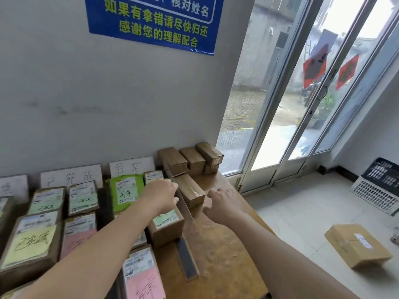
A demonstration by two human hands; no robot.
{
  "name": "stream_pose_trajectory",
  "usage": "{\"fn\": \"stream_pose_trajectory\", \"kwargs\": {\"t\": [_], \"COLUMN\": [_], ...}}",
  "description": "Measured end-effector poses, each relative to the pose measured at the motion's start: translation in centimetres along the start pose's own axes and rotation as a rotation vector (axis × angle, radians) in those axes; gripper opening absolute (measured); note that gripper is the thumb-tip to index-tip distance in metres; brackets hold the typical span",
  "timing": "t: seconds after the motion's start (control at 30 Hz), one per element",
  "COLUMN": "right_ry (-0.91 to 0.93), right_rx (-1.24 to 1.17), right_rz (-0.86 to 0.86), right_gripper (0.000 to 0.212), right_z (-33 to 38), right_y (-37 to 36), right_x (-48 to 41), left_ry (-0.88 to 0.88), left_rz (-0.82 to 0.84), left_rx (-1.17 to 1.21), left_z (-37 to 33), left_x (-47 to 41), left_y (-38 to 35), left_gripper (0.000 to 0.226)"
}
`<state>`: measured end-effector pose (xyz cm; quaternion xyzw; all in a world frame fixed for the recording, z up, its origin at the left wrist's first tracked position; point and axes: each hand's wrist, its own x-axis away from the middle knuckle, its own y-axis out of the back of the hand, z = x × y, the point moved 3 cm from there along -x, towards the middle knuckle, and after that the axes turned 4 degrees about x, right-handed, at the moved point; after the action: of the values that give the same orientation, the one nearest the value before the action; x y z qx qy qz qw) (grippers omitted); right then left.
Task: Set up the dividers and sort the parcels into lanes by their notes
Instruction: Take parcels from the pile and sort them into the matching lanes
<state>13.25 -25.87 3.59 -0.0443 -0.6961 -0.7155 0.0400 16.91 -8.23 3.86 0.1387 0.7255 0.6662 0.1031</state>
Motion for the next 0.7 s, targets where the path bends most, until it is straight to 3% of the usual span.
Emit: {"fn": "stream_pose_trajectory", "kwargs": {"t": [0.37,0.7], "right_ry": [0.03,0.208], "right_rx": [-0.007,0.016], "right_rz": [0.027,0.049], "right_gripper": [0.043,0.034], "right_z": [-6.9,-12.5], "right_y": [-1.3,-2.5], "right_x": [-12.1,-24.8], "left_ry": [0.116,0.436], "left_rz": [0.044,0.032], "left_rx": [0.02,0.063], "left_z": [-3.0,-3.3], "left_x": [-11.7,-21.7], "left_y": [-0.5,-3.3], "left_gripper": [0.044,0.045]}}
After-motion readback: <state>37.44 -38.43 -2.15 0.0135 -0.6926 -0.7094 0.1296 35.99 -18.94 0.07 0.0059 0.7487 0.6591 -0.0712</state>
